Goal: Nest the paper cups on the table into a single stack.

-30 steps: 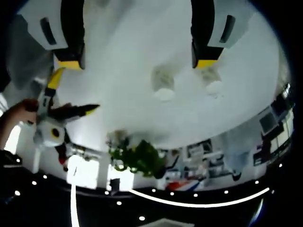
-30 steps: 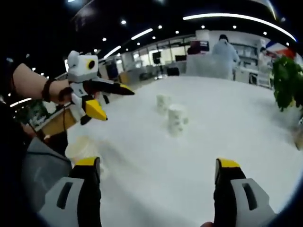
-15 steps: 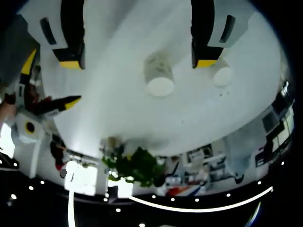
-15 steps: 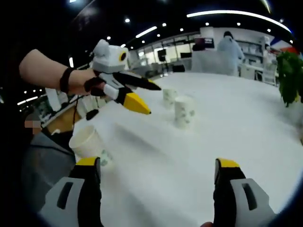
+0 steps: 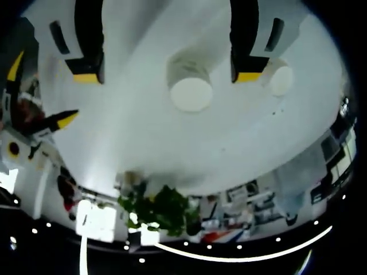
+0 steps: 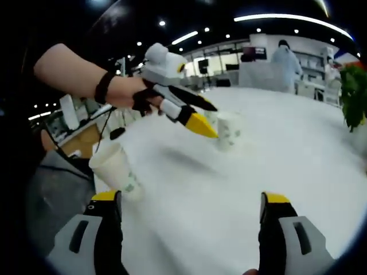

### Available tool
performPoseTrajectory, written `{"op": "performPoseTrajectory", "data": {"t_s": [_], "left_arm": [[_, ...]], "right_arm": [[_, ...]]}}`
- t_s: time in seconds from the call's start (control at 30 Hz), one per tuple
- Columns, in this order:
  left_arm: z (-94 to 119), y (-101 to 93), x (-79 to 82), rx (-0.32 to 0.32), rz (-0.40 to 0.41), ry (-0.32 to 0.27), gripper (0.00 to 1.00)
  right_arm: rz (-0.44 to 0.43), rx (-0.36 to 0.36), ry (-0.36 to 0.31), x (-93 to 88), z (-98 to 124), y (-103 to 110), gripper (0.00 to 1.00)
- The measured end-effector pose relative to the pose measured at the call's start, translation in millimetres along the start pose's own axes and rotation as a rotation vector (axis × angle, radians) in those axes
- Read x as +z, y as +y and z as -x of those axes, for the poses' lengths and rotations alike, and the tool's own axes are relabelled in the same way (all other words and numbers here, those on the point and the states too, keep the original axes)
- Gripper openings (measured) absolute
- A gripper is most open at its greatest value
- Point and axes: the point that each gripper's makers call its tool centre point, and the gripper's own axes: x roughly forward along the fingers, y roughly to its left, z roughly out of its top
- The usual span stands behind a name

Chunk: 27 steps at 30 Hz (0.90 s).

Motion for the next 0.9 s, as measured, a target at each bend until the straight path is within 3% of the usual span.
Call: {"op": "performPoseTrajectory", "data": {"t_s": [0.23,0.5,0.7,0.9], "left_arm": [[-14.0,10.2,-1.0,0.02,0.038,0.001,0.9],[-25.4,9.0,3.0,0.033,0.064,0.001,0.87],[-29.6,7.1,5.3,0.031,0.058,0.003,0.76],[-32.5,10.4,6.1,0.044,0.067,0.004,0.74]], "right_arm": [[0.004,0.003,0.01,-8.5,6.9,-2.9,0.99],[-0.019,-0.009,0.012,-15.7,10.8,-8.5,0.99],[-0.03,-0.01,0.012,-18.3,12.1,-10.9,0.99],[-0.04,-0.013,0.001,-15.2,12.6,-13.4,0.98]]}}
